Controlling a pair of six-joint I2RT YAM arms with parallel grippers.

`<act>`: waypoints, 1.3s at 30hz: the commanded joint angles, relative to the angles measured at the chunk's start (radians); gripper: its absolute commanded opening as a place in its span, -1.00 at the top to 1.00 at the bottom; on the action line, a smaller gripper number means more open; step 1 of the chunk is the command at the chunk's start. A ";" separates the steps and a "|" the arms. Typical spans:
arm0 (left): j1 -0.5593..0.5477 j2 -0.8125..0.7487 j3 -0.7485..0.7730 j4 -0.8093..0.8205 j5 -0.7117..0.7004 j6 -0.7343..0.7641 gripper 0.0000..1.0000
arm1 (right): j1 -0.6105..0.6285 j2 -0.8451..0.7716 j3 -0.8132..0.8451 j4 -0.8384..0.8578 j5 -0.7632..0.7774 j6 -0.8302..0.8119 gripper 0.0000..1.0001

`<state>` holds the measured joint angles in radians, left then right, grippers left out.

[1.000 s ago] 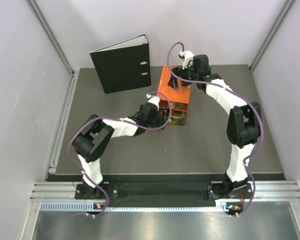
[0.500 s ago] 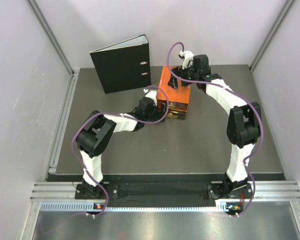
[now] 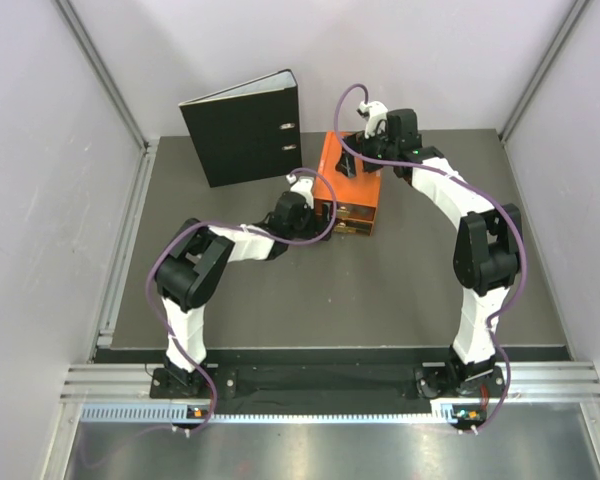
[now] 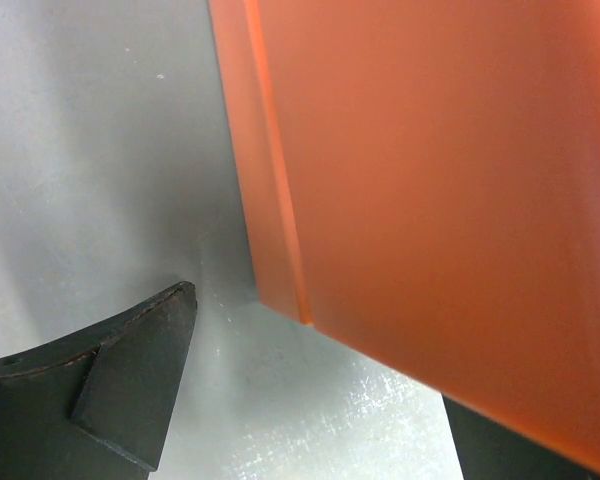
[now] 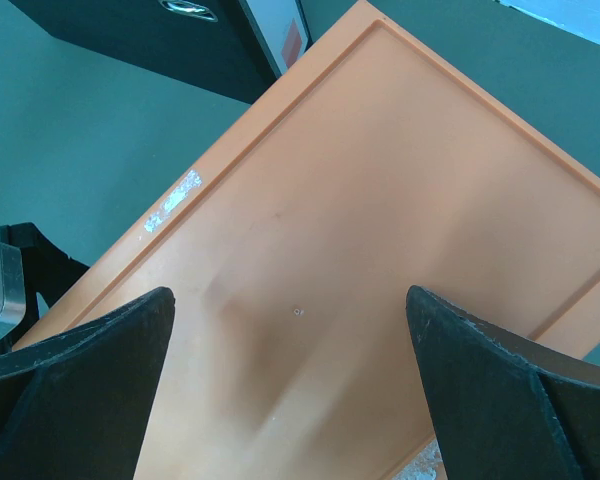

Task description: Organize the makeup

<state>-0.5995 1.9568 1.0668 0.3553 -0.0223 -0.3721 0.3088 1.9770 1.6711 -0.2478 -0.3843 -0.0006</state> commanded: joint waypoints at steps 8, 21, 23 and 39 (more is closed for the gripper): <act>-0.005 -0.289 -0.038 -0.123 0.130 0.160 -0.98 | -0.010 0.094 0.001 -0.235 -0.016 0.017 -0.99; 0.203 -0.529 0.032 -0.506 0.080 0.182 -0.98 | -0.014 -0.044 0.193 -0.266 0.050 0.042 -0.99; 0.256 -0.518 0.053 -0.535 0.174 0.159 -0.98 | -0.022 -0.076 0.200 -0.252 0.087 0.056 -0.99; 0.316 -0.472 0.090 -0.631 0.131 0.222 -0.98 | -0.230 -0.377 -0.057 -0.180 0.203 0.085 -0.99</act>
<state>-0.2989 1.4902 1.1500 -0.2821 0.1146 -0.1558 0.1162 1.6283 1.7138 -0.4393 -0.1993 0.0757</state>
